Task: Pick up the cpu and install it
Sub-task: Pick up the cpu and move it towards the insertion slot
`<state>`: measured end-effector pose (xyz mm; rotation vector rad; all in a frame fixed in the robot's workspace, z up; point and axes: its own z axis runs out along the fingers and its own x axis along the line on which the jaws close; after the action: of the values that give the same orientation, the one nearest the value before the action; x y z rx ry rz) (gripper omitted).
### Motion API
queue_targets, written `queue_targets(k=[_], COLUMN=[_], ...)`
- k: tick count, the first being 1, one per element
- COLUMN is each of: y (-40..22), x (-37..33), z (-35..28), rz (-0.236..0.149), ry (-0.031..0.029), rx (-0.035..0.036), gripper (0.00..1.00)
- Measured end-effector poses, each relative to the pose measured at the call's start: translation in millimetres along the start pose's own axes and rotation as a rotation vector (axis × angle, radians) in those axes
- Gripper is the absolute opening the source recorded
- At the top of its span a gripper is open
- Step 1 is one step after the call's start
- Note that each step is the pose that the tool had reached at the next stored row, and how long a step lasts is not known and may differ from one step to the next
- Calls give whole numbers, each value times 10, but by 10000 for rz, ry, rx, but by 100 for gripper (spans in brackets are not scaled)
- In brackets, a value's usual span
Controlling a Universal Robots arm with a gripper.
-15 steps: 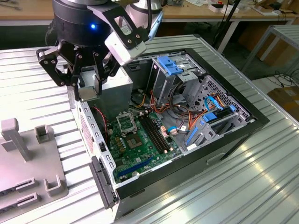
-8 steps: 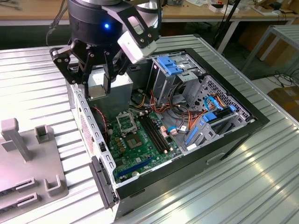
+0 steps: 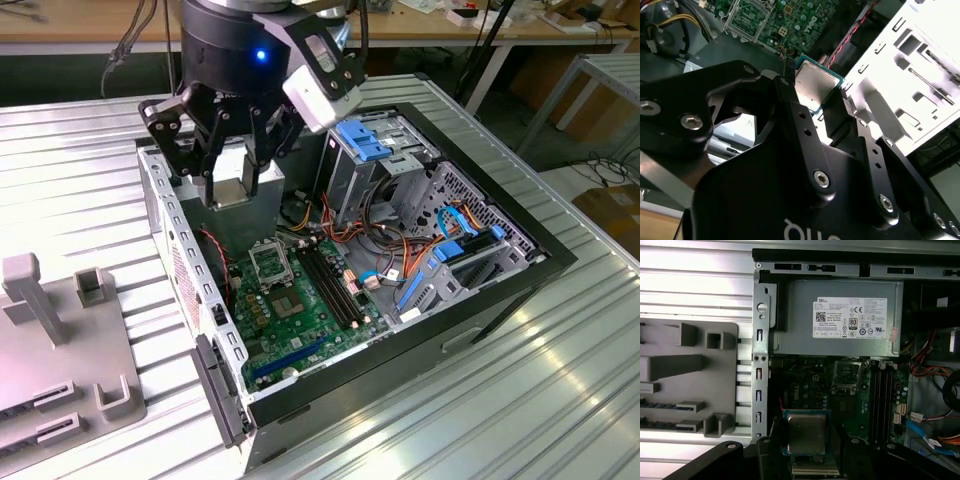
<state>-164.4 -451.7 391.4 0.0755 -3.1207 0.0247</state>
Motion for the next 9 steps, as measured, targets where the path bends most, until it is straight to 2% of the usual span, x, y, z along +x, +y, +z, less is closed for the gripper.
queue_targets(k=[4, 9], y=[-17, -28], x=[-28, -148], z=[15, 33], rz=[1, 1], ry=[-14, -16], rx=[0, 2], gripper=[47, 47])
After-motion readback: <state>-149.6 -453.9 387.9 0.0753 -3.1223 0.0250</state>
